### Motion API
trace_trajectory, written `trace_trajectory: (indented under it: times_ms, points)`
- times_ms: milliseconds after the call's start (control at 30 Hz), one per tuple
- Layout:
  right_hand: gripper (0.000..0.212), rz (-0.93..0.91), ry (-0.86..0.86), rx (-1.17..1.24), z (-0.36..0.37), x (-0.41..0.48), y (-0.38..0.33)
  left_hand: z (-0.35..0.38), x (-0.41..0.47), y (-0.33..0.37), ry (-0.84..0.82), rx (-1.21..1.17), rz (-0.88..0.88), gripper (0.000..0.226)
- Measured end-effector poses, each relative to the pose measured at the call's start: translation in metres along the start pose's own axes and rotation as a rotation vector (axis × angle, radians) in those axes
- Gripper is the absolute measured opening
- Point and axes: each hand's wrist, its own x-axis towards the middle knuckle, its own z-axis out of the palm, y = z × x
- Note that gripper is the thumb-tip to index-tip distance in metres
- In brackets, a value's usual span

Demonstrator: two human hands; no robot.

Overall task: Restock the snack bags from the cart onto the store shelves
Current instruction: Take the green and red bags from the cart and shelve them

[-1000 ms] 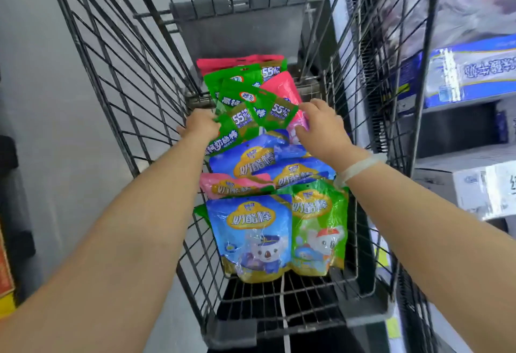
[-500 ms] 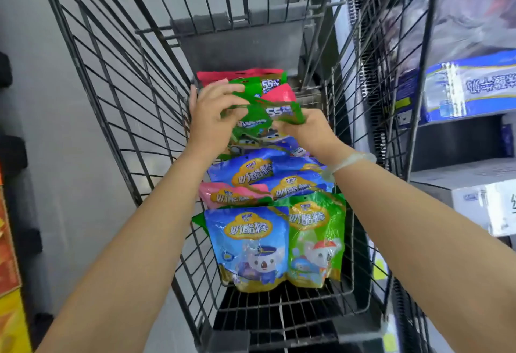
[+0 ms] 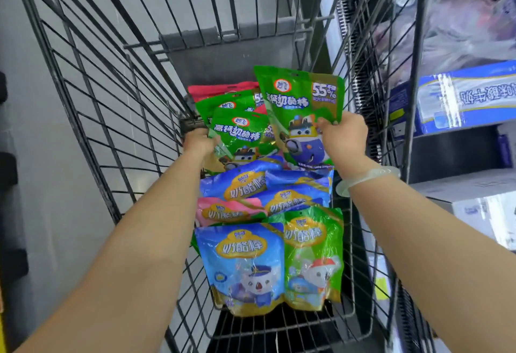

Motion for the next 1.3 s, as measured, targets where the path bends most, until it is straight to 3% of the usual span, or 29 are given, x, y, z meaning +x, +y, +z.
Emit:
trace_trajectory:
  times_ms: [100,233,400,600,667,800,967,1133,1300]
  points:
    - [0.016,0.014,-0.018,-0.196,-0.004,-0.014,-0.005,-0.004,-0.005,-0.005,0.083,-0.054,-0.053,0.034]
    - [0.022,0.004,0.030,-0.149,-0.011,-0.037,-0.003,-0.008,-0.039,-0.004,0.214,-0.089,0.047,0.024]
    - [0.017,-0.116,0.260,0.150,-0.036,-0.084,-0.004,-0.029,-0.085,0.005,0.215,-0.283,0.286,0.010]
    - [0.006,-0.153,0.458,0.519,-0.099,-0.150,-0.005,-0.054,-0.182,0.042,0.210,-0.321,0.578,0.018]
    - [0.009,-0.160,0.498,0.609,-0.124,-0.172,0.002,-0.056,-0.215,0.052,0.156,-0.313,0.623,0.011]
    - [0.007,-0.196,0.533,0.769,-0.170,-0.217,0.032,-0.040,-0.285,0.057,0.059,-0.410,0.706,0.033]
    - [0.013,-0.202,0.616,0.773,-0.237,-0.286,0.097,-0.003,-0.364,0.036,-0.045,-0.356,0.897,0.017]
    - [0.006,-0.114,0.722,0.848,-0.282,-0.352,0.185,0.057,-0.420,-0.003,-0.288,-0.378,0.875,0.022]
    - [0.027,-0.023,0.844,0.950,-0.308,-0.411,0.279,0.126,-0.487,-0.050,-0.544,-0.240,0.838,0.028]
